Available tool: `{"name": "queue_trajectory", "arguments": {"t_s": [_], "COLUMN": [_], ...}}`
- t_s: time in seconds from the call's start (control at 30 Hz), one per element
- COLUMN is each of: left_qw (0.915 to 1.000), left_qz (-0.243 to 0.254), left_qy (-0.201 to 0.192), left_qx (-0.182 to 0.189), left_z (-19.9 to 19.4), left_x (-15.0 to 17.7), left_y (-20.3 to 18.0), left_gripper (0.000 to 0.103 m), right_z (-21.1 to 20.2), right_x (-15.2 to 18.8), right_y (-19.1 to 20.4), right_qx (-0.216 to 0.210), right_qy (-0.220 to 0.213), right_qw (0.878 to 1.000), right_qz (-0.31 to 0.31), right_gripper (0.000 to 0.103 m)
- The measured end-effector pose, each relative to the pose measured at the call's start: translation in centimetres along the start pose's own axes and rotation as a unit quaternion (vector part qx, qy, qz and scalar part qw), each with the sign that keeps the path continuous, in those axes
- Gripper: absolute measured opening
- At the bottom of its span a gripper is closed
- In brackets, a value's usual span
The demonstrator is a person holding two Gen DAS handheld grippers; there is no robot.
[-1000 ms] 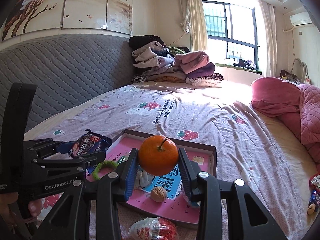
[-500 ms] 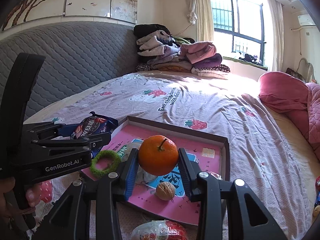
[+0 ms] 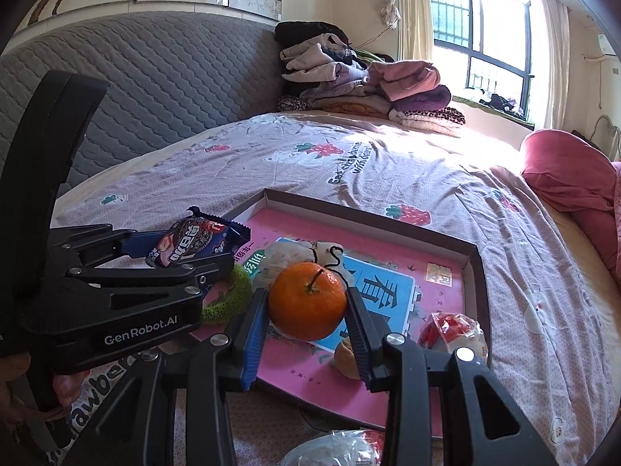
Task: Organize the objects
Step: 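Lower the cookie pack into the tray with left tool while right tool lowers the orange beside it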
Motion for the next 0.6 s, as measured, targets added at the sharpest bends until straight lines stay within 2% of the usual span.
{"name": "queue_trajectory", "arguments": {"t_s": [0.6], "left_qw": [0.9997], "left_qz": [0.004], "left_qy": [0.022], "left_qx": [0.004], "left_z": [1.5], "left_x": [1.4], "left_y": [0.3], "left_gripper": [0.053], "right_z": [2.9], "right_x": [2.0], "right_y": [1.0], "right_qx": [-0.003], "right_qy": [0.047], "right_qw": [0.999], "right_qz": [-0.019], "right_gripper": [0.039]}}
Point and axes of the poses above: each gripper's, at about its wrist camera, not at the fingertips, and z roughly the way its jaws point, y to its left, x to its underside, the point moved 9 cm from there along z, roughly the way its jaws point, and after that the axes turned 5 degrees about y, right-handed, at the moved point
